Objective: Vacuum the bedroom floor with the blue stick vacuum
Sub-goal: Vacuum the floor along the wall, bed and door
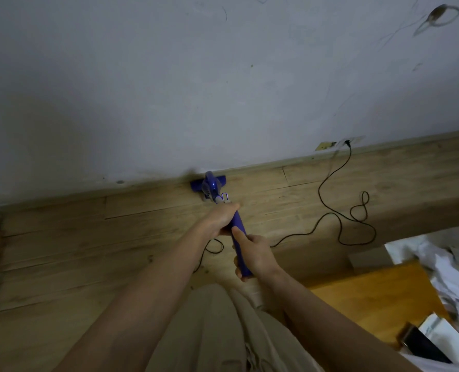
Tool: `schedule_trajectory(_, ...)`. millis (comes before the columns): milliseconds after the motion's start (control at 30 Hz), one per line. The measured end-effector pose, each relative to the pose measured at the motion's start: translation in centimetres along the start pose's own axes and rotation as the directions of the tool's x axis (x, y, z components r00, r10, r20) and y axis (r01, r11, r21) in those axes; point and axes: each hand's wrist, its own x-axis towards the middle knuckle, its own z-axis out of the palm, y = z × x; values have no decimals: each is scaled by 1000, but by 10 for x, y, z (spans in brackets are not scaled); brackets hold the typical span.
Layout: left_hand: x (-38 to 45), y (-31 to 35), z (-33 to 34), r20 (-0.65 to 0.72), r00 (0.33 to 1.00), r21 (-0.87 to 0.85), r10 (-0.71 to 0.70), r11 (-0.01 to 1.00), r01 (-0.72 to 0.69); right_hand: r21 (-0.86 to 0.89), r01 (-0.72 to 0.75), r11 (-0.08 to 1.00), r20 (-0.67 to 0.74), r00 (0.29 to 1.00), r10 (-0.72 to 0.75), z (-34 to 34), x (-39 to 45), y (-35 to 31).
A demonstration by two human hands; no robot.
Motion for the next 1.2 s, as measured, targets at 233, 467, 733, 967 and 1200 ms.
schedule_trajectory(233, 0, -14, -8, 10, 999, -36, -49, 998, 50, 71, -87, 994, 38, 996, 85, 9, 0, 8)
schedule_trajectory(467, -4, 16, 16, 40, 998, -28, 46, 999, -45, 113, -11, 994, -124, 992, 25, -14, -10, -5)
schedule_trajectory(733, -15, 16, 47, 140, 990, 29, 7, 1000, -11, 182, 12, 983, -183, 983, 22, -35, -44, 1)
schedule_trajectory(967, -19, 21, 85, 179, 983, 73, -29, 997, 17, 197, 7, 980, -155, 988, 24, -73, -55, 7)
schedule_trajectory(1200, 12, 36, 100, 37, 999, -51, -4, 999, 6, 96, 5, 995, -90, 996, 3, -101, -11, -3)
